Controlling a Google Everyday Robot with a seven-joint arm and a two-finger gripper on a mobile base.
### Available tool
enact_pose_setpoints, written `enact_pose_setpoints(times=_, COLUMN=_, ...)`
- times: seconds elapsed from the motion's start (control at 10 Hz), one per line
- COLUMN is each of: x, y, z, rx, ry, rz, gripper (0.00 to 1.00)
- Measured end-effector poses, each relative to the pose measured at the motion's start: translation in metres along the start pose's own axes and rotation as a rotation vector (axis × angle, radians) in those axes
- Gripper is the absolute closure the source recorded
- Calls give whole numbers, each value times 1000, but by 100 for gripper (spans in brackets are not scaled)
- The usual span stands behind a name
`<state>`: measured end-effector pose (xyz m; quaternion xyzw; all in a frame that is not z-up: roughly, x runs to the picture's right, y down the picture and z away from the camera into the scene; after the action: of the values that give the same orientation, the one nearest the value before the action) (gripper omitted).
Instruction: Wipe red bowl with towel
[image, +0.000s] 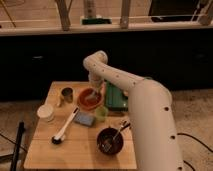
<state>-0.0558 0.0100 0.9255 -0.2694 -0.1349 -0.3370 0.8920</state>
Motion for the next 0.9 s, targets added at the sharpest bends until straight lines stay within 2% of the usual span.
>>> enact_pose_setpoints(times=0.1, x=-16, y=-18, z=2, rx=11, ry=-18, rz=-38, gripper=100)
enact_pose_setpoints(times=0.2, x=-28, y=-24, z=3, rx=14, ry=-33, rz=-66, gripper=100)
enact_pose_setpoints(times=0.4, x=-57, y=-23, z=4, rx=25, ry=-69, rz=-127, gripper=100)
enact_pose_setpoints(times=0.5, x=-70, y=-13, z=4, rx=23, ry=-86, rz=-149, gripper=100)
enact_pose_setpoints(times=0.7, x=-72, y=3, z=3, rx=14, ry=-97, rz=-145, gripper=100)
enact_pose_setpoints(times=0.9, x=-51, y=28, z=1, rx=-6, ry=-99, rz=-106, gripper=100)
